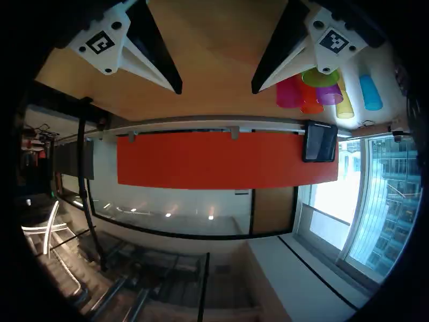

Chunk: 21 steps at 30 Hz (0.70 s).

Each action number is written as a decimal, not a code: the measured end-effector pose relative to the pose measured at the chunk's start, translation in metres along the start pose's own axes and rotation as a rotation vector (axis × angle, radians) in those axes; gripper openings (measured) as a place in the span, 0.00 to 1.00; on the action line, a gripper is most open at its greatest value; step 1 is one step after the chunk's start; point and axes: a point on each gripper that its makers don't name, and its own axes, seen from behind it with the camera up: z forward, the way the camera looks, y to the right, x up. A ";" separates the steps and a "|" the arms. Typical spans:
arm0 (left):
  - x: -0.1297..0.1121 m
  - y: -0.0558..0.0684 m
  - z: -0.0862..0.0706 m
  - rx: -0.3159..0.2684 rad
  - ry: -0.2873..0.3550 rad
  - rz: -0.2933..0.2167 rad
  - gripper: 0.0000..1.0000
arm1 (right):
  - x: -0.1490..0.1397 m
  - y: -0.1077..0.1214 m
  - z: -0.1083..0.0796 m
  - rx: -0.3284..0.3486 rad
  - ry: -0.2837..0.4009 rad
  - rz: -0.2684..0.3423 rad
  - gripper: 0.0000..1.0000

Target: Pour water

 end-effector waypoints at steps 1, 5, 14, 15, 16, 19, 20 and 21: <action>0.000 0.000 0.000 0.000 0.000 0.000 0.99 | 0.000 0.000 0.000 0.000 0.000 0.000 1.00; 0.000 0.000 0.000 0.000 0.000 0.000 0.99 | 0.000 0.000 0.000 0.000 0.000 0.000 1.00; 0.000 0.000 0.000 0.000 0.000 0.000 0.99 | 0.000 -0.001 0.001 0.000 0.000 0.000 1.00; 0.000 0.000 0.000 0.000 0.000 -0.001 0.99 | 0.000 -0.001 0.001 0.000 0.000 0.000 1.00; 0.000 0.001 0.000 0.000 0.000 0.000 0.99 | 0.000 -0.001 0.001 0.000 0.000 0.000 1.00; 0.000 0.001 0.001 0.000 0.000 -0.001 0.99 | 0.000 0.000 0.001 0.000 0.000 0.000 1.00; -0.001 0.001 0.001 0.000 0.000 -0.001 0.99 | 0.000 0.000 0.000 0.000 0.000 0.000 1.00; -0.001 0.001 0.001 0.000 0.000 -0.002 0.99 | 0.000 0.000 0.000 0.000 0.000 0.000 1.00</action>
